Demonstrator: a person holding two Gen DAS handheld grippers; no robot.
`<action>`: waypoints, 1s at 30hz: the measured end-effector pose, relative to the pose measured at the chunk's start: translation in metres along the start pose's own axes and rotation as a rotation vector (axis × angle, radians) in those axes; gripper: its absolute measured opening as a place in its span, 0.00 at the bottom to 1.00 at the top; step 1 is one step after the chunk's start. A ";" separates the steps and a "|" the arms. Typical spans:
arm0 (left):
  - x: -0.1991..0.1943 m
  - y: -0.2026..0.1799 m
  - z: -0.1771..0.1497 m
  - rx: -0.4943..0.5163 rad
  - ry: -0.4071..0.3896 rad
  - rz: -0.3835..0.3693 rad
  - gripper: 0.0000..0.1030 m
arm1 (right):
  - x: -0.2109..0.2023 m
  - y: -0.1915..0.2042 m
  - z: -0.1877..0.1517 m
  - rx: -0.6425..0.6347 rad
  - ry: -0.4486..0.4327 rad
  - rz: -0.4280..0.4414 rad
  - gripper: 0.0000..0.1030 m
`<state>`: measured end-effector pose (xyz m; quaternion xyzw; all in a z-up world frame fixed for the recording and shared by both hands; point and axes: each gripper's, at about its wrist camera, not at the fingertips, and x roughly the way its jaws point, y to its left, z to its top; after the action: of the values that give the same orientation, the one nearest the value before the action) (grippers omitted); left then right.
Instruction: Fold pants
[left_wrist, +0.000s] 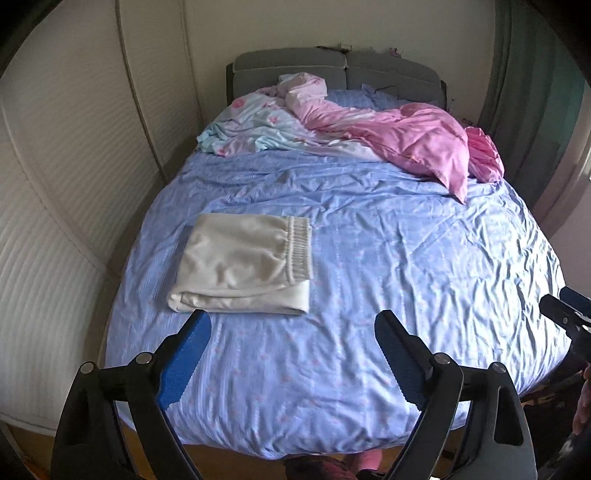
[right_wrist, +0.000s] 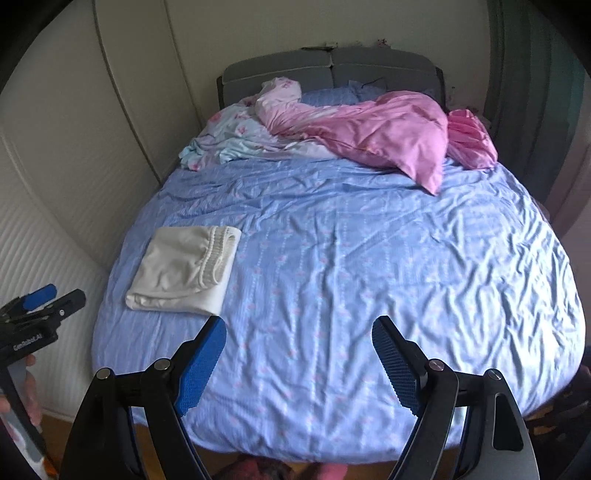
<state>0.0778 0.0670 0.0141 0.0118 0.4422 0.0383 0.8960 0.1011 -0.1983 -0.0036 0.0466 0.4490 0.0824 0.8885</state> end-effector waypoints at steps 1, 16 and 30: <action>-0.006 -0.007 -0.004 0.002 -0.005 -0.002 0.90 | -0.007 -0.006 -0.004 -0.001 -0.004 -0.003 0.80; -0.065 -0.073 -0.043 0.044 -0.056 0.008 0.91 | -0.071 -0.056 -0.052 -0.018 -0.035 0.016 0.80; -0.083 -0.089 -0.051 0.054 -0.066 -0.015 0.91 | -0.093 -0.061 -0.062 -0.024 -0.073 -0.012 0.80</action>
<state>-0.0075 -0.0288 0.0441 0.0338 0.4135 0.0194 0.9097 0.0034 -0.2755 0.0240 0.0361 0.4155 0.0805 0.9053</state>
